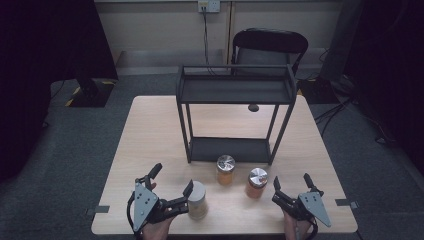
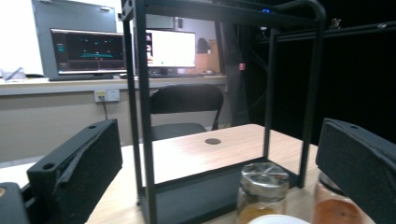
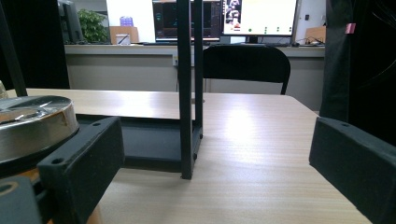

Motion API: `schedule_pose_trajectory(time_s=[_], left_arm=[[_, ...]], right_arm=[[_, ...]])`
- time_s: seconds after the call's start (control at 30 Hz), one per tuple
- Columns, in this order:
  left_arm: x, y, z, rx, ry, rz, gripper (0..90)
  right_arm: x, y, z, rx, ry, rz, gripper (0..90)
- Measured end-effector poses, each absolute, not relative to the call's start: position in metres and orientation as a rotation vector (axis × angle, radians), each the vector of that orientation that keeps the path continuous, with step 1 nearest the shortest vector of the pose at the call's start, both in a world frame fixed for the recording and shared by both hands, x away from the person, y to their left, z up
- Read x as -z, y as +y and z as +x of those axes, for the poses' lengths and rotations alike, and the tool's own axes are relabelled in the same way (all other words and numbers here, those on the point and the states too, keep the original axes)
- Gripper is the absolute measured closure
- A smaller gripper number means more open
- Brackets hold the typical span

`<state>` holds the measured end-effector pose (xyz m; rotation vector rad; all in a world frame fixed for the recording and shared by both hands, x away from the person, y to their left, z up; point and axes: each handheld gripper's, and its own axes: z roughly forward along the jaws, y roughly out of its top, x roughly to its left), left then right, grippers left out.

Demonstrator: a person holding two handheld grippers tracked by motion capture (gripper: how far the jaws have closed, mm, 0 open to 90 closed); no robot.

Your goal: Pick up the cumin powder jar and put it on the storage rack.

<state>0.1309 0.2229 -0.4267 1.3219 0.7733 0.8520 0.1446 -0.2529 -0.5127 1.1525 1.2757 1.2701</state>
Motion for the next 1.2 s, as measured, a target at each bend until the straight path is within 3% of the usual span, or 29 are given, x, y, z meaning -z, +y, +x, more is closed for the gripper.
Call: schedule_pose_trajectory(time_s=[1.2], left_arm=[[0.441, 0.212, 0.115, -0.799, 0.757, 1.392, 1.3]], right_arm=[[0.513, -0.253, 0.144, -1.270, 1.273, 1.154, 2.7]])
